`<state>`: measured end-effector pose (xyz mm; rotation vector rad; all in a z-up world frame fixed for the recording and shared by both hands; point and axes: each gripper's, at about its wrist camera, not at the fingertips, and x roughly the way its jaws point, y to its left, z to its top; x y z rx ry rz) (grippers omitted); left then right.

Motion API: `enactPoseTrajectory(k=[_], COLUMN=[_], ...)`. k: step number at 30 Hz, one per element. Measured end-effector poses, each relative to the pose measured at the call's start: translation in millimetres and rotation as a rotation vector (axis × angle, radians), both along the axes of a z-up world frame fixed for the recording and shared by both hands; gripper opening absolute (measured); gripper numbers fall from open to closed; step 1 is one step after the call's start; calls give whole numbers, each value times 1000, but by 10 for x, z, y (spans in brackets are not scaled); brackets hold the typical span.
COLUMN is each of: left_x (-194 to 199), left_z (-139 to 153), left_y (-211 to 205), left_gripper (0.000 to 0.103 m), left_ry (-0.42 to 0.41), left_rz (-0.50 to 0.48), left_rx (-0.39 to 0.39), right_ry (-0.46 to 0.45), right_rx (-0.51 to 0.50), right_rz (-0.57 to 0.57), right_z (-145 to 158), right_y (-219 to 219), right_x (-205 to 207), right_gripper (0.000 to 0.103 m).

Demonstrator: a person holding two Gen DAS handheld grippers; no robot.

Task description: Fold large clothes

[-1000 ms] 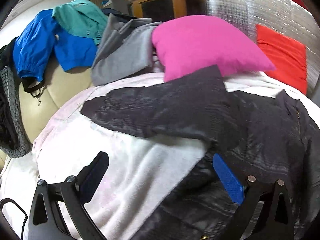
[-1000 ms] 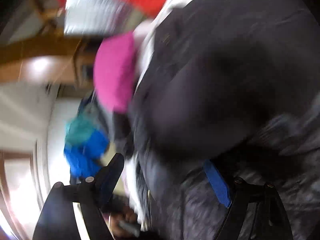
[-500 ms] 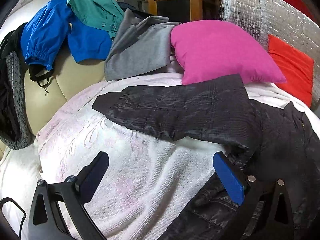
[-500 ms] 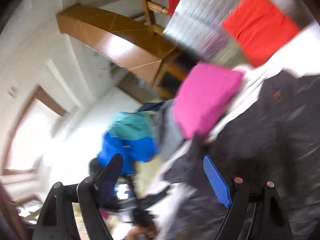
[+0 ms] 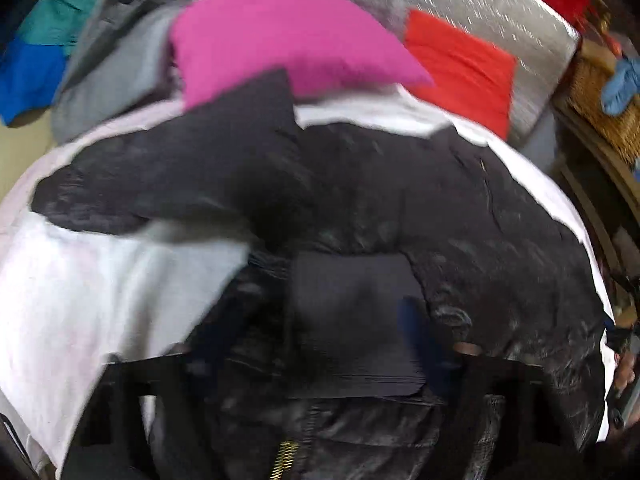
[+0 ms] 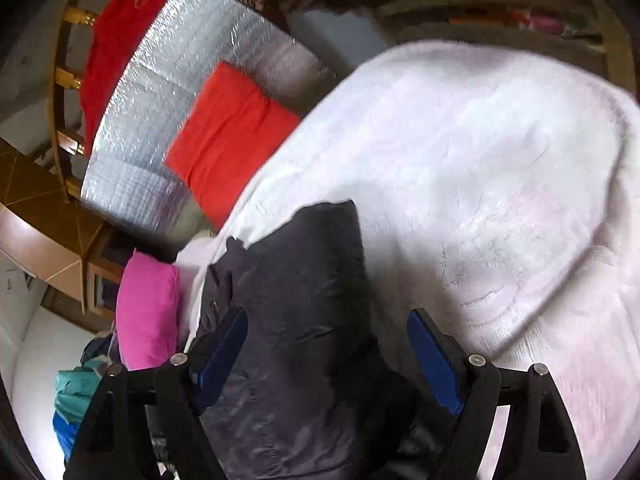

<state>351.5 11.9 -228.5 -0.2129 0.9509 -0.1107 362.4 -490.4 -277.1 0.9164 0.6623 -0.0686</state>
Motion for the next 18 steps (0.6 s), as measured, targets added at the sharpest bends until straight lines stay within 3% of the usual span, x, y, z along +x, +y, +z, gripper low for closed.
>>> enactPoseTrajectory(k=[2, 4, 5, 6, 7, 9, 11, 12, 18], left_x=[108, 183, 203, 226, 248, 303, 399, 455, 809], left_z=[-145, -248, -242, -231, -221, -209, -191, -167, 71], left_y=[-96, -180, -218, -279, -334, -448, -482, -458, -404], left_gripper=[61, 61, 61, 61, 59, 39, 19, 14, 8], left_ry=[66, 91, 75, 55, 39, 1, -20, -31, -140], left_rz=[-24, -17, -18, -29, -45, -60, -59, -54, 1], left_rx=[-28, -18, 4, 36, 62, 128, 154, 148, 194], right_ry=[34, 64, 90, 132, 141, 137, 105, 91, 58], right_rx=[-8, -31, -55, -108, -136, -171, -182, -182, -201], right_rz=[73, 131, 141, 144, 150, 138, 107, 98, 60], right_z=[-109, -183, -247, -271, -252, -183, -123, -82, 21], right_y=[82, 147, 197, 273, 361, 394, 370, 348, 336], right_x=[178, 270, 356, 375, 324, 300, 254, 208, 15], right_gripper=[83, 69, 53, 44, 41, 29, 24, 23, 22])
